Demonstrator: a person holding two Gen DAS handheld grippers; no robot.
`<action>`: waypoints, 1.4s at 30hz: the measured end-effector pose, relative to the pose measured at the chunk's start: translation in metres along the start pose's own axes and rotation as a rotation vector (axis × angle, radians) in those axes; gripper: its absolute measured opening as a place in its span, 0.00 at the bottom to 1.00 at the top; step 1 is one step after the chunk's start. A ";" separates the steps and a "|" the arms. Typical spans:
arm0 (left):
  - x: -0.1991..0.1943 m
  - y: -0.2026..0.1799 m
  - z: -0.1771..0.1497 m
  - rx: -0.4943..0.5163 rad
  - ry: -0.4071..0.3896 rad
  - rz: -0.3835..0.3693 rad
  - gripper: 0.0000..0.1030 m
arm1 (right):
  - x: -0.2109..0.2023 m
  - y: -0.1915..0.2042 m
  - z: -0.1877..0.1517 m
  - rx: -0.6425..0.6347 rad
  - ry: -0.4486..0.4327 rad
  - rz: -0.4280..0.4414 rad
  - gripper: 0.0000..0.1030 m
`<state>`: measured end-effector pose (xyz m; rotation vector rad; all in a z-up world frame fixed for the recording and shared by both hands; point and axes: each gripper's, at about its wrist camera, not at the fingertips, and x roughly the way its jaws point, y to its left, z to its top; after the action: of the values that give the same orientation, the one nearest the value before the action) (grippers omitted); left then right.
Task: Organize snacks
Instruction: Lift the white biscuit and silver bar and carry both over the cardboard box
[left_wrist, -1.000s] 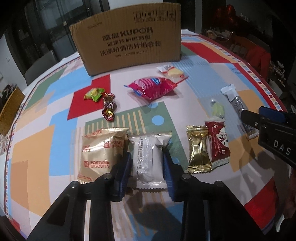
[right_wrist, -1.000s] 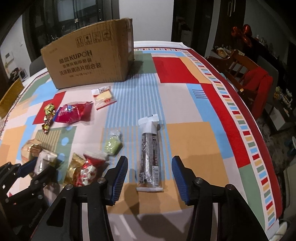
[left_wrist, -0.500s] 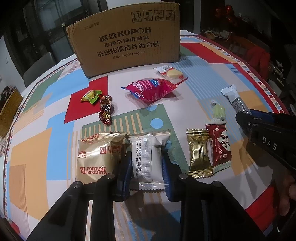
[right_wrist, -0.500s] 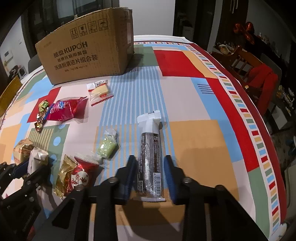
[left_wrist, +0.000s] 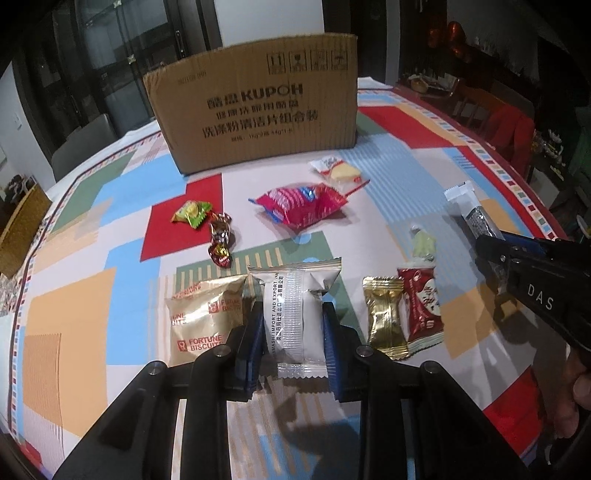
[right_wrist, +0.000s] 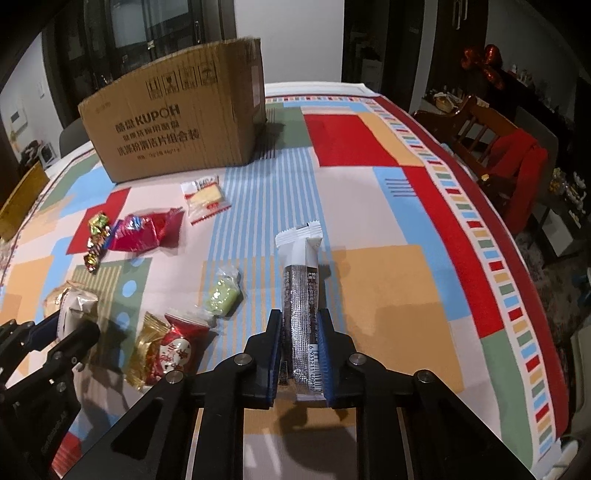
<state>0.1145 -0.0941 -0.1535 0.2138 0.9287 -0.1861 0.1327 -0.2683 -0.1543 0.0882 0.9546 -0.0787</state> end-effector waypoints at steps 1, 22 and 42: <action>-0.003 0.000 0.001 0.000 -0.006 0.001 0.28 | -0.003 0.000 0.000 0.000 -0.006 0.000 0.19; -0.058 0.013 0.018 -0.003 -0.092 0.032 0.28 | -0.062 0.008 0.013 -0.011 -0.110 0.014 0.18; -0.077 0.043 0.044 -0.039 -0.151 0.067 0.28 | -0.088 0.027 0.044 -0.034 -0.206 0.041 0.18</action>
<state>0.1146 -0.0594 -0.0616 0.1923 0.7734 -0.1202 0.1207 -0.2434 -0.0565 0.0669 0.7482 -0.0335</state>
